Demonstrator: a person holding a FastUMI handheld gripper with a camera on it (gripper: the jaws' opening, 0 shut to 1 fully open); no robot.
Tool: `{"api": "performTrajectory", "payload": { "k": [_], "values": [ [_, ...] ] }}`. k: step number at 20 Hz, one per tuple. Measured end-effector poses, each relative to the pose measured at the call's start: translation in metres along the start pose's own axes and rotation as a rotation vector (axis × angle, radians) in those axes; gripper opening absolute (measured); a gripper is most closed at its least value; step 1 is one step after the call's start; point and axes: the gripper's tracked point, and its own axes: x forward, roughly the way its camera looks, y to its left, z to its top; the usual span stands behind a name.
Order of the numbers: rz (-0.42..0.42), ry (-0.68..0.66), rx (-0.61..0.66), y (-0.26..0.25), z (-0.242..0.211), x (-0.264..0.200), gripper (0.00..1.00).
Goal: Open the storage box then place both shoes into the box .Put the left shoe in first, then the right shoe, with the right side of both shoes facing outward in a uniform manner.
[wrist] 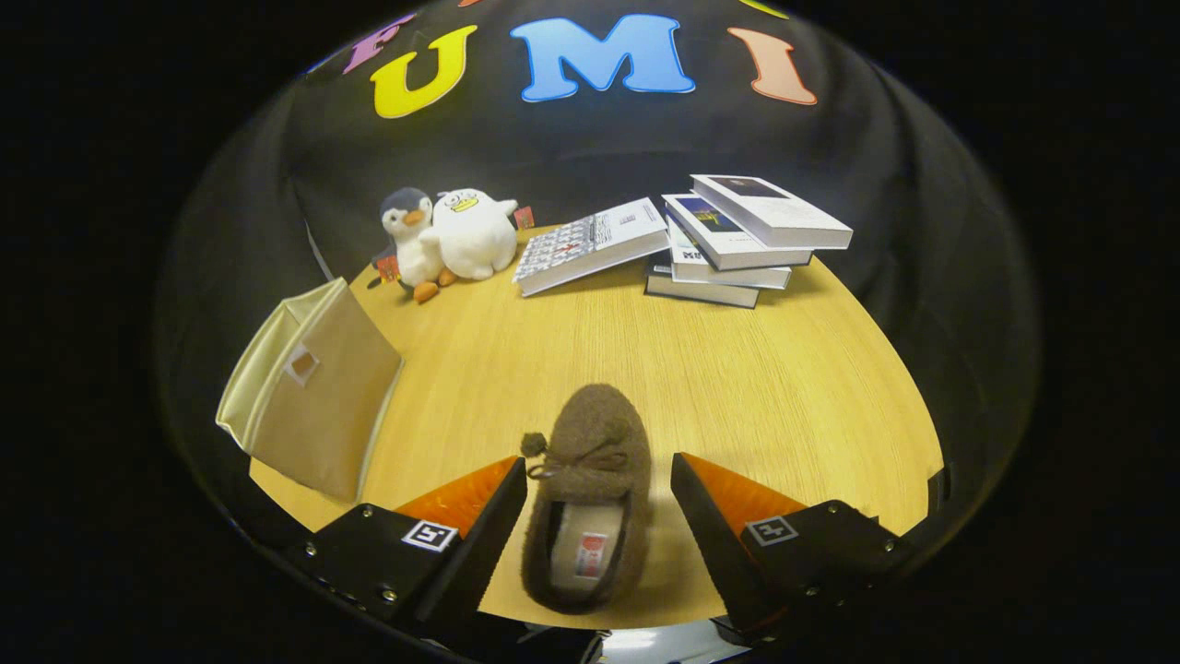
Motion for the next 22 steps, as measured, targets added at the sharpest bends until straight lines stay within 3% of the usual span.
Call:
{"api": "performTrajectory", "payload": {
  "k": [5,10,12,13,16,17,18,19,22],
  "values": [
    [-0.01,0.09,-0.004,-0.013,-0.033,0.02,0.97],
    [-0.031,0.138,-0.023,-0.019,-0.045,0.039,0.89],
    [-0.058,0.167,-0.019,-0.025,-0.055,0.041,0.58],
    [-0.041,0.18,0.006,-0.02,-0.057,0.042,0.52],
    [-0.069,0.184,0.044,-0.022,-0.056,0.044,0.17],
    [-0.062,0.184,0.053,-0.02,-0.055,0.044,0.09],
    [-0.074,0.162,0.063,-0.018,-0.053,0.041,0.08],
    [-0.083,0.152,0.084,-0.018,-0.044,0.038,0.0],
    [-0.054,0.162,0.156,-0.011,-0.046,0.039,0.0]
  ]
}}
